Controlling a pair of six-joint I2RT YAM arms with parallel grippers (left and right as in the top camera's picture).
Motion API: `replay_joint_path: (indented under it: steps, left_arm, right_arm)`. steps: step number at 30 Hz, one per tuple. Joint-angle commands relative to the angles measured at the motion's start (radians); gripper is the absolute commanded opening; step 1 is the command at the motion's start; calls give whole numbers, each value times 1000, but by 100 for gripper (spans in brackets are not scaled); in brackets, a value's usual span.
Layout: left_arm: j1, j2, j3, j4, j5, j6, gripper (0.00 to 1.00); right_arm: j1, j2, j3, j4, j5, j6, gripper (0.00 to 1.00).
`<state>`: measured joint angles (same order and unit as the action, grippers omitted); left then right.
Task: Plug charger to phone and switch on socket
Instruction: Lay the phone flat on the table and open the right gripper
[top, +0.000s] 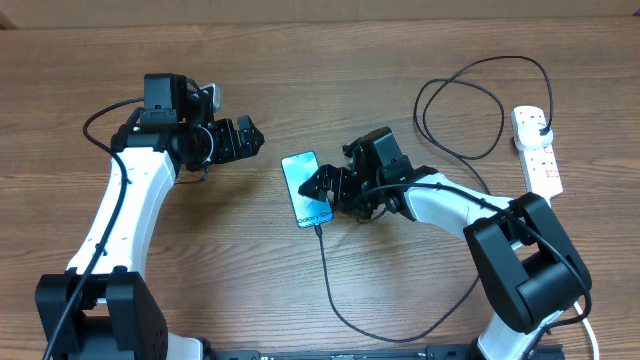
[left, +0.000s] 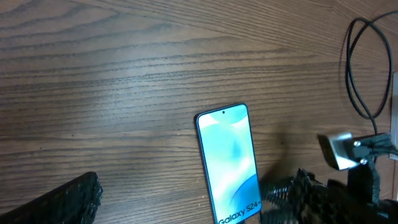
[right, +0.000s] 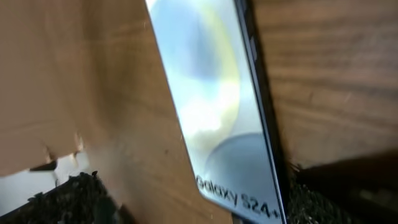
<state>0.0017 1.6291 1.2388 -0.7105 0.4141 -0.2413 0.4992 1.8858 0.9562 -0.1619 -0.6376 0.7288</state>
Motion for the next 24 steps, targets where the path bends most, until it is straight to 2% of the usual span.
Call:
replay_joint_path:
  steps: [1,10,24]
  left_arm:
    - [5,-14,15,1,-7,2,100]
    - [5,-14,15,1,-7,2,100]
    - [5,-14,15,1,-7,2,100]
  right_arm:
    - [26,104,-85,-69,40,3,100]
    - [101,104,-85,-21,93,4,100]
    - [86,104,-85,-12,200,0,100]
